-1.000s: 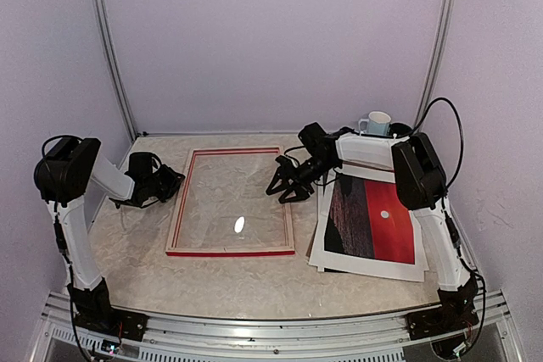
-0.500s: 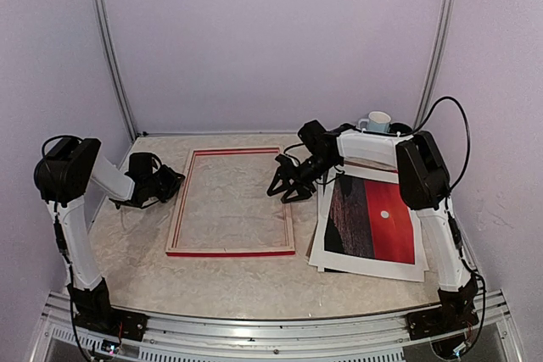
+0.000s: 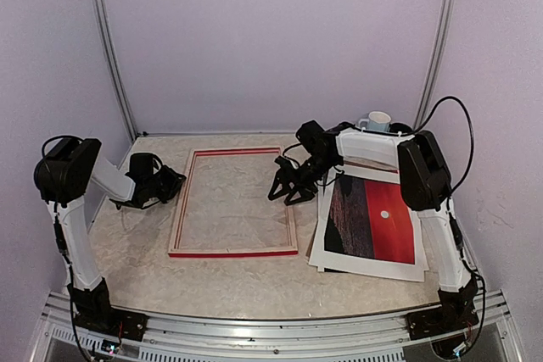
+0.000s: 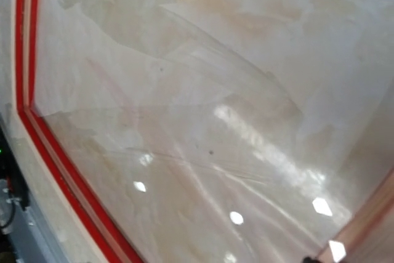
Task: Put the photo into the frame
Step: Place the glass panel on the frame body.
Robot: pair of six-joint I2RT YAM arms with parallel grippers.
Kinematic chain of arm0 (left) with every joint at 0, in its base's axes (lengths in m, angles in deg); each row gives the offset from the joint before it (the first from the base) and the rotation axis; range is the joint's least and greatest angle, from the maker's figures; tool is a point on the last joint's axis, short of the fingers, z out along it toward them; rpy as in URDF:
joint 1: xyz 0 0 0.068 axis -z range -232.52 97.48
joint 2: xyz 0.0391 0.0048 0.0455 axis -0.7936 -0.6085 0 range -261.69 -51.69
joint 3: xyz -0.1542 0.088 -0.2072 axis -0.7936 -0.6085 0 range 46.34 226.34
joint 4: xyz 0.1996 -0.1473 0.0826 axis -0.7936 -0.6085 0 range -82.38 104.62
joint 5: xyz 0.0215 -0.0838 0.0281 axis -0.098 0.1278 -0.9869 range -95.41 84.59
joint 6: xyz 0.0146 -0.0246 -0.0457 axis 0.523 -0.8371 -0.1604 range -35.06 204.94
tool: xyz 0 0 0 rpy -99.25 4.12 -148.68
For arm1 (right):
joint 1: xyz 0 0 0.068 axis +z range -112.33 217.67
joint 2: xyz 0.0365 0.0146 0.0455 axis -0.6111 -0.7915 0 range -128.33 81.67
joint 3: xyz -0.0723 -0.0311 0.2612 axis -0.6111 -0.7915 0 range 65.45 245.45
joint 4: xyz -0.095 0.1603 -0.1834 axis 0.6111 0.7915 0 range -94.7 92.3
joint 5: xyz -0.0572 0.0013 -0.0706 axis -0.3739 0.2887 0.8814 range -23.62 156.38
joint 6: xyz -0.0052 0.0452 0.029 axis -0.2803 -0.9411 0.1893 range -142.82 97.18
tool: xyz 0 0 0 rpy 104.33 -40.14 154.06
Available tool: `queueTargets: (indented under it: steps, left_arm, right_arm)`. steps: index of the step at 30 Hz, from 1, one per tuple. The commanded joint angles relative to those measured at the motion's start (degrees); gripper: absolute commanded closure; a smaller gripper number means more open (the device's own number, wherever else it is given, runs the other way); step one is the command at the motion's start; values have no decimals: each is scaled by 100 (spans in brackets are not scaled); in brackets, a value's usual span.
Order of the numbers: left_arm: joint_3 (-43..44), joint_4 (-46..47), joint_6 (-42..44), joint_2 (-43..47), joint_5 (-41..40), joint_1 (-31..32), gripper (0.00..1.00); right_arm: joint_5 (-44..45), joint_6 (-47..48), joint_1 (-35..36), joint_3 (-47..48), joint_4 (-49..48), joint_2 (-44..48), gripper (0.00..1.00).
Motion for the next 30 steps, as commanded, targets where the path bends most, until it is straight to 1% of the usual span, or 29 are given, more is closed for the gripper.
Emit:
queueTargets:
  steps: [1, 8, 12, 16, 18, 23, 27, 30]
  left_arm:
    - [-168, -491, 2, 36, 22, 57, 79]
    - [-190, -487, 2, 52, 14, 51, 79]
    - [-197, -497, 7, 87, 5, 46, 79]
    - [-193, -501, 3, 96, 4, 46, 79]
    - [-198, -497, 10, 103, 2, 54, 79]
    - [-205, -541, 36, 111, -27, 76, 79]
    - [-208, -559, 33, 104, -46, 134, 79]
    - [-266, -568, 34, 135, -78, 204, 78]
  right_arm:
    - [646, 260, 44, -36, 470, 355, 26]
    - [1037, 414, 44, -7, 706, 518, 22]
    - [1269, 485, 16, 9, 778, 670, 21]
    - [1479, 428, -193, 51, 703, 851, 22]
    - [1628, 343, -344, -1, 542, 958, 25]
    - [1965, 248, -565, 66, 238, 1015, 36]
    - [2274, 216, -572, 322, 123, 818, 45]
    - [2460, 208, -571, 465, 98, 598, 48]
